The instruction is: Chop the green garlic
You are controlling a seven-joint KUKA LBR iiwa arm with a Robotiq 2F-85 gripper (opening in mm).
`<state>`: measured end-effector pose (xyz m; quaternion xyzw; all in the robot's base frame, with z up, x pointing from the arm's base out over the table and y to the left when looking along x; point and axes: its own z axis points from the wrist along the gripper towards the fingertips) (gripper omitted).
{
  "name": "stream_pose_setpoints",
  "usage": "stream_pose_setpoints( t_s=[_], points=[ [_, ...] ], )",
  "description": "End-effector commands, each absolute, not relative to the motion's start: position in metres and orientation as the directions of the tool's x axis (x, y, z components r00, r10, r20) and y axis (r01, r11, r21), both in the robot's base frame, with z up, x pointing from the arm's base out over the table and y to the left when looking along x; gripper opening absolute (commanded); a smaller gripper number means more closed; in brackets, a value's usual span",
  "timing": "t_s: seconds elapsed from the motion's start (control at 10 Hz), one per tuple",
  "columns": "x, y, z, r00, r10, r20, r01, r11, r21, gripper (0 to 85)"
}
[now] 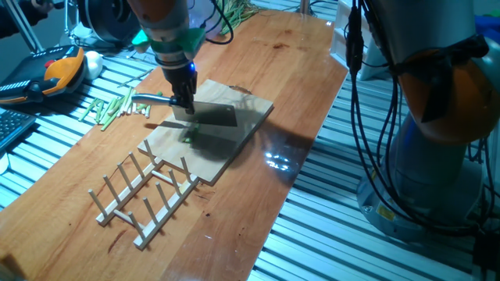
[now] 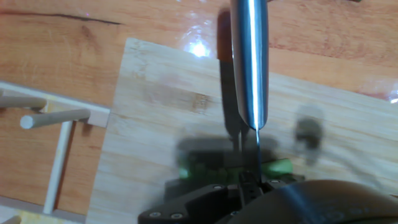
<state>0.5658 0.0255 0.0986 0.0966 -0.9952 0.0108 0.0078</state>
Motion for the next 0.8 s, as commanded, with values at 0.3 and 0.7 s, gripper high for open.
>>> stream_pose_setpoints(
  t_s=[0.3,0.7],
  points=[
    [0.557,0.033,0.087,-0.984,-0.179,0.006,-0.179,0.984,-0.021,0.0],
    [0.558,0.030,0.076,-0.982,-0.188,-0.006,-0.188,0.982,-0.004,0.0]
  ],
)
